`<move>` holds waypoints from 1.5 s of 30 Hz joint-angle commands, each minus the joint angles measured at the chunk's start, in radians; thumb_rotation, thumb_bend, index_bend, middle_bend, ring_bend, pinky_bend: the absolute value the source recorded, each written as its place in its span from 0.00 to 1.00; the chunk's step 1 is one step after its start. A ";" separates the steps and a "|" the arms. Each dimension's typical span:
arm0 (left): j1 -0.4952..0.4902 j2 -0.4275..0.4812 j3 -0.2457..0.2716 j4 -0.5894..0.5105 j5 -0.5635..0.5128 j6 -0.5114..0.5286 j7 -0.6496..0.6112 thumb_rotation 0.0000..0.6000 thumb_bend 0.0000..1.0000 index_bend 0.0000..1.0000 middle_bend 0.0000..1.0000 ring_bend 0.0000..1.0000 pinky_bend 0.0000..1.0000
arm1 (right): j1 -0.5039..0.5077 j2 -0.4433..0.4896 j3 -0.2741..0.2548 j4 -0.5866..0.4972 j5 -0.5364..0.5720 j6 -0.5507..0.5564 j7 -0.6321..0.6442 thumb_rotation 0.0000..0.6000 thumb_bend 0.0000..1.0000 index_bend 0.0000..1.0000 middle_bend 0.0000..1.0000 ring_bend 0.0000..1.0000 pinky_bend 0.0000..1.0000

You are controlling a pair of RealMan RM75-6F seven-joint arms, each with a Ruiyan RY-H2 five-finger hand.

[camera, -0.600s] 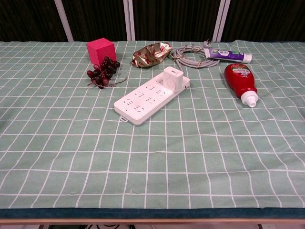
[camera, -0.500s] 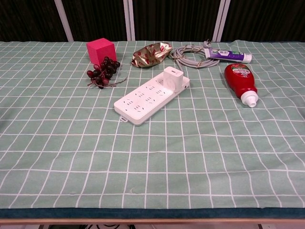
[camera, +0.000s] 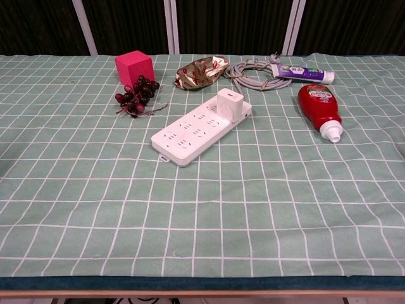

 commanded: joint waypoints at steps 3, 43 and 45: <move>-0.030 0.006 0.002 -0.047 0.026 -0.027 0.044 1.00 0.37 0.00 0.00 0.00 0.02 | 0.004 0.003 0.002 -0.002 0.012 -0.014 -0.001 1.00 0.18 0.00 0.00 0.00 0.00; -0.652 -0.324 -0.175 -0.293 -0.404 -0.691 0.774 1.00 0.62 0.06 0.00 0.00 0.07 | 0.314 0.050 0.187 -0.404 0.266 -0.289 -0.580 1.00 0.18 0.00 0.00 0.00 0.00; -0.669 -0.342 -0.173 -0.273 -0.425 -0.700 0.782 1.00 0.62 0.06 0.00 0.00 0.07 | 0.342 0.042 0.196 -0.418 0.292 -0.310 -0.623 1.00 0.18 0.00 0.00 0.00 0.00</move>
